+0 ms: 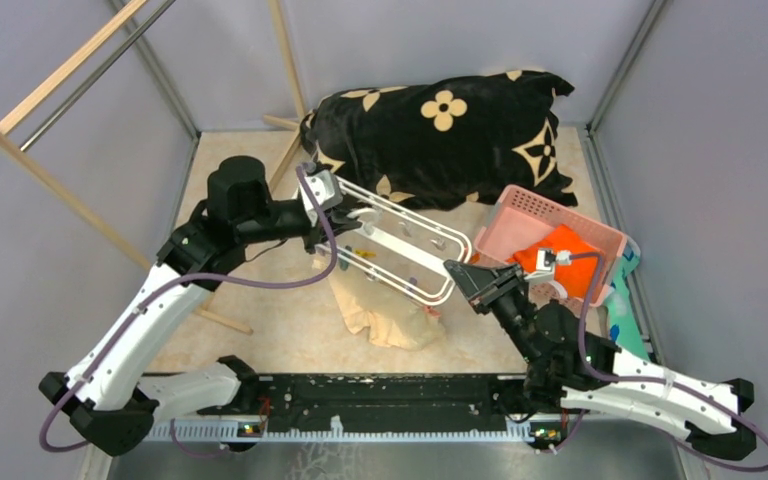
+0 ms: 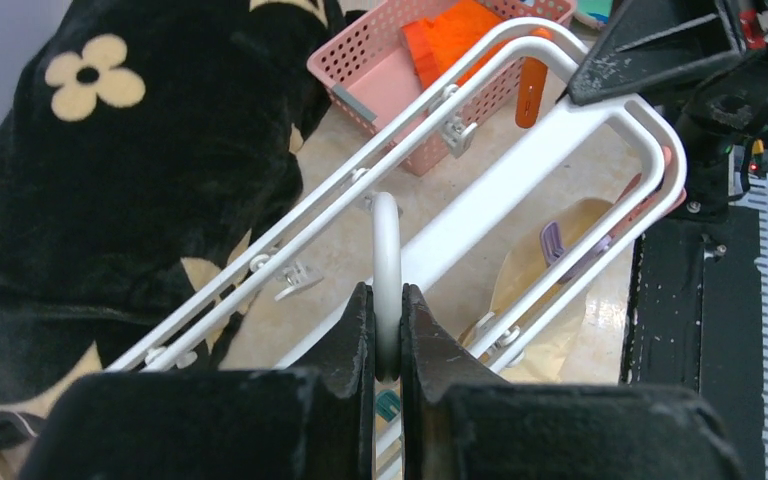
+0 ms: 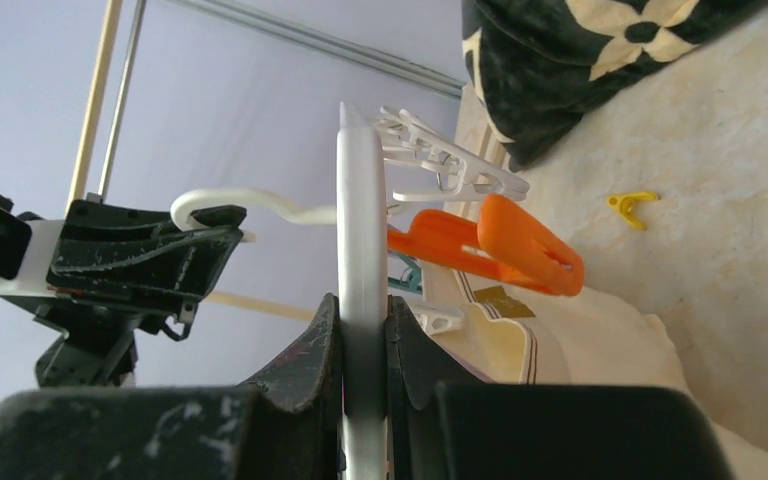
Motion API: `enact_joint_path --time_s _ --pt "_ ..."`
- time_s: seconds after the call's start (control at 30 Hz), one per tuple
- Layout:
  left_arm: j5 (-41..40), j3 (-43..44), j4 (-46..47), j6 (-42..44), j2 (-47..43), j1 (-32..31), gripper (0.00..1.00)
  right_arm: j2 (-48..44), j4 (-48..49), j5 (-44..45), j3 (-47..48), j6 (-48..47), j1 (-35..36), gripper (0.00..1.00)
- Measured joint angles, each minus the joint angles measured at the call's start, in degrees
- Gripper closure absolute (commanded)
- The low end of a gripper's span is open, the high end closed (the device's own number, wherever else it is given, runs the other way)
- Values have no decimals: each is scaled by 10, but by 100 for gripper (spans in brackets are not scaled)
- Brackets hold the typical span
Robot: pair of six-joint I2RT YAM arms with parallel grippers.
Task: Clip the underwear to the hanger
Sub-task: Pick up the hanger at the center of the board.
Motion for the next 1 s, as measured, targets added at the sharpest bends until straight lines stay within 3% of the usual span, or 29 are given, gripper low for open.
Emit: enact_joint_path --time_s 0.13,0.23,0.3,0.47,0.6,0.7,1.0 --pt "40 -6 0 42 -20 1 92 -24 -14 -24 3 7 0 100" --pt "70 -6 0 64 -35 1 66 -43 -46 -46 19 25 0 100" --pt "85 -6 8 74 -40 1 55 -54 -68 -59 25 35 0 100" --pt "96 -4 42 74 -52 1 34 -66 -136 -76 23 49 0 100" --pt "84 -7 72 57 -58 1 18 -71 -130 -81 -3 65 0 100" --pt "41 -29 114 24 -76 1 11 -71 -110 -83 -23 79 0 100" --pt "-142 -60 178 -116 -119 1 10 -8 18 -62 -63 111 -1 100"
